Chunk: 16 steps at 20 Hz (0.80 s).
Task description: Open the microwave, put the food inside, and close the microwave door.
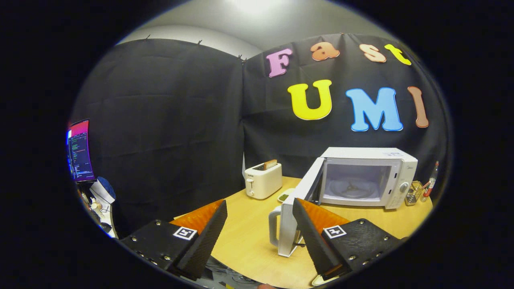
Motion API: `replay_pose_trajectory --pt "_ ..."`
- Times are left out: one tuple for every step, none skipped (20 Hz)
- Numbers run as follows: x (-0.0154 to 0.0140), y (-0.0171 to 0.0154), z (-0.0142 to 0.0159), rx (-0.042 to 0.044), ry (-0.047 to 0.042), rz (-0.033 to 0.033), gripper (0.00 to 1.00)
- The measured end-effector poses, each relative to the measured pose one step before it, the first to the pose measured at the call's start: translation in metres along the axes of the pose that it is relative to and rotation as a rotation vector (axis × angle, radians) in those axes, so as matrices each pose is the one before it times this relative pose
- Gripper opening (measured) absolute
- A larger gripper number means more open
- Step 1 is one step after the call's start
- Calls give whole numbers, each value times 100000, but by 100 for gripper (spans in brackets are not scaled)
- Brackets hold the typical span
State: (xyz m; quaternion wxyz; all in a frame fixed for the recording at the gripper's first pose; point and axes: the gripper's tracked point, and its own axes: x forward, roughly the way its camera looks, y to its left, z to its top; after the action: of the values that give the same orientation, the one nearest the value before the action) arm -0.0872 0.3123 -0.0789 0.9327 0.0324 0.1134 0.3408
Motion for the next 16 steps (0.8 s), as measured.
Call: replay_pose_trajectory --pt "-449 -986 491 -69 -1360 -1957 99" --pt "-463 -1391 504 -362 -1093 -2985 99" --pt "-374 -1431 297 -254 -713 -2800 99" --pt "-163 -1360 47 216 7 -2551 99" --pt "-116 -1309 -220 522 761 -2475 99" --pt "-77 -1378 -217 572 976 -2517 99" --pt "-80 -1347 -225 799 694 -2632 99" --pt "16 -1259 -218 956 1267 -2604 99" --pt "-96 -1239 -379 1204 1399 -2388 99" --pt "113 -1176 -324 1270 1190 -2330 99" --pt "48 -1039 -361 1295 1197 -2242 99" --pt "110 -1016 -451 1247 1685 -2090 99" --pt "108 -941 -615 1136 2235 -1854 99" --pt "158 -831 -566 1296 2110 -1576 100" --pt "171 -762 -612 1376 2055 -1489 100" --pt "156 -755 -701 1358 2093 -1486 99"
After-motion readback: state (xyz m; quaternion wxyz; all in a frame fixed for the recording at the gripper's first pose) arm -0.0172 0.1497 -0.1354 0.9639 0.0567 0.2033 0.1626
